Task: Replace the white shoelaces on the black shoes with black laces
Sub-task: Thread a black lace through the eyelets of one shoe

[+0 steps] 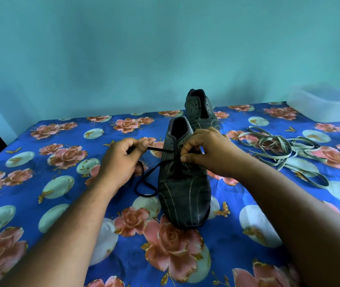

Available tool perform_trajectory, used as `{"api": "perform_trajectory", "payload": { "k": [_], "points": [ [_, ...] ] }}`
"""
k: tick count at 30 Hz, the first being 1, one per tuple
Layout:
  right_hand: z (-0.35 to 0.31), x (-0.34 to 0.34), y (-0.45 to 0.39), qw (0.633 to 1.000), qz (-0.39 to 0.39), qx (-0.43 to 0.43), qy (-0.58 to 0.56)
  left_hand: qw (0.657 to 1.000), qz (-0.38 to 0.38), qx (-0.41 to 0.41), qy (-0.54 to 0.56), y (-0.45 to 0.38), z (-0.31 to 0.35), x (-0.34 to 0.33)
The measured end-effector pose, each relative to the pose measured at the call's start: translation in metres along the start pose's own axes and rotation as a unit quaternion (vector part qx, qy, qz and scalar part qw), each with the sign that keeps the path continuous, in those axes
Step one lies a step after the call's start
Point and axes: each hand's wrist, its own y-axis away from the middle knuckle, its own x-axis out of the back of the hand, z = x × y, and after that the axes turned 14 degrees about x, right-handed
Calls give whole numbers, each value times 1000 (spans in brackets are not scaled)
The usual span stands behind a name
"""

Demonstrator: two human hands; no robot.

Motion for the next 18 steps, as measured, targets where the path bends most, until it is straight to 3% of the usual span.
{"api": "perform_trajectory", "payload": {
  "k": [7,12,18],
  "points": [
    [4,5,5,997,-18,-50,-60,997,48,0,-62,-3,-4,3],
    [14,8,5,988,57,-31,-139,987,86,-34,-130,-4,-5,2],
    [14,5,4,965,94,-34,-243,982,95,-50,-152,-7,-7,1]
  ]
}}
